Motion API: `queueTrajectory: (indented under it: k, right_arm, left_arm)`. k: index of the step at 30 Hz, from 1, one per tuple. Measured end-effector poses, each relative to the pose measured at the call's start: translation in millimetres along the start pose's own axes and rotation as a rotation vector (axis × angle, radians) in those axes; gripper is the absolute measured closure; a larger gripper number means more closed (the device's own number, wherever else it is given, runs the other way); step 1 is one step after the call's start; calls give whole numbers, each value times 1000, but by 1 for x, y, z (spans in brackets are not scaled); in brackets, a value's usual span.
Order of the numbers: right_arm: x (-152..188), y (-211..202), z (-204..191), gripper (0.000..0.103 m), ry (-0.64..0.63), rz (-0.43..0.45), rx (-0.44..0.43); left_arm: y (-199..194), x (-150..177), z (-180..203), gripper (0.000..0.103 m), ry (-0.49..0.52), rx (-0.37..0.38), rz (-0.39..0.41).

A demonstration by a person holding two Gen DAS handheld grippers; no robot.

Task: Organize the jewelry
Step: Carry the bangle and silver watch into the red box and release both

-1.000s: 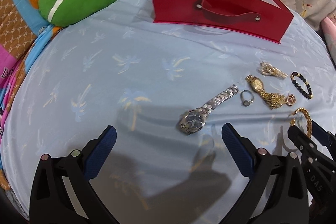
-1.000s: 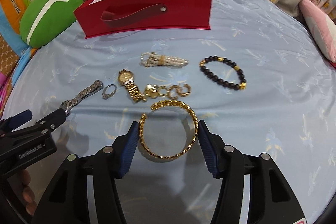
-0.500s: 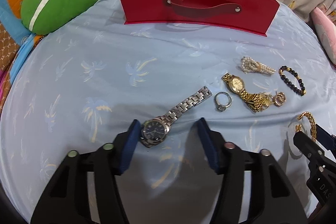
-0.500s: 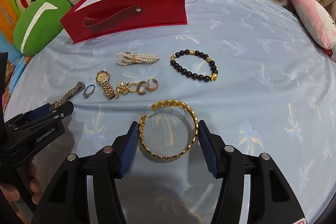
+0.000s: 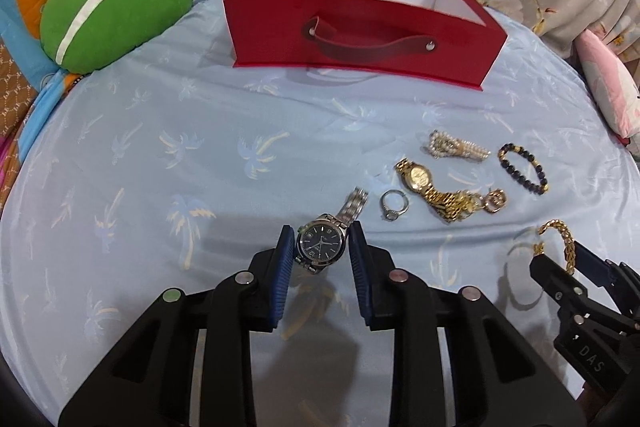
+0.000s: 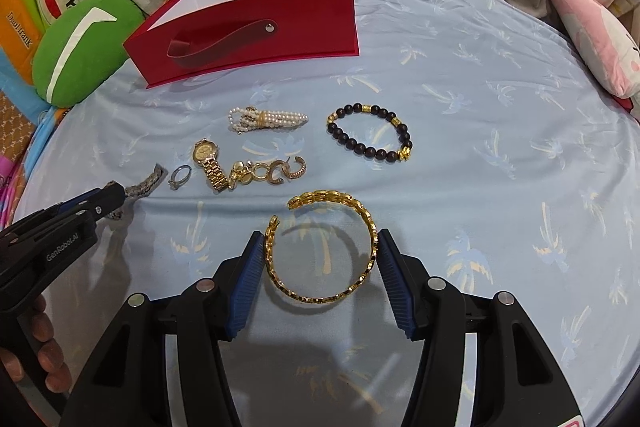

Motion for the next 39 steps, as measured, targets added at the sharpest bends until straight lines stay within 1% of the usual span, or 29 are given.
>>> queueTrajectory:
  k: [11, 12, 17, 21, 25, 27, 31, 35, 39]
  right_arm:
    - [-25, -35, -11, 48, -40, 80, -8]
    - [-30, -39, -11, 48, -44, 91, -9]
    - [-61, -53, -15, 48, -67, 154, -25]
    - [-97, -57, -16, 48, -71, 200, -48]
    - [-145, -54, -16, 48, -78, 248, -57]
    - [-169, -50, -17, 48, -87, 272, -42]
    - [-221, -32, -20, 48, -106, 295, -45]
    - [-262, 0, -25, 48, -118, 287, -45]
    - [-297, 38, -29, 48, -109, 261, -57]
  left_arm:
    - [-48, -26, 3, 76, 2, 17, 102]
    - [-53, -30, 3, 79, 2, 20, 113]
    - [-69, -55, 7, 79, 15, 26, 170]
    - [-77, -81, 8, 79, 23, 24, 226]
    - [-81, -121, 8, 79, 27, 32, 288]
    - [-81, -143, 9, 80, 35, 25, 321]
    - [-72, -195, 7, 79, 41, 6, 384]
    - [-50, -243, 6, 79, 33, 4, 410]
    - [-13, -277, 9, 79, 40, -6, 405]
Point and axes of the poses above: each gripper's, at about its wrist camera, not at the fingertips, and y roughly the way its jaws point, z to its right, x to its underside, the point moved 7 cm from there along y, roughly the way its jaws point, and after that the axes turned 4 degrees about -y, right-handed, at the moved point
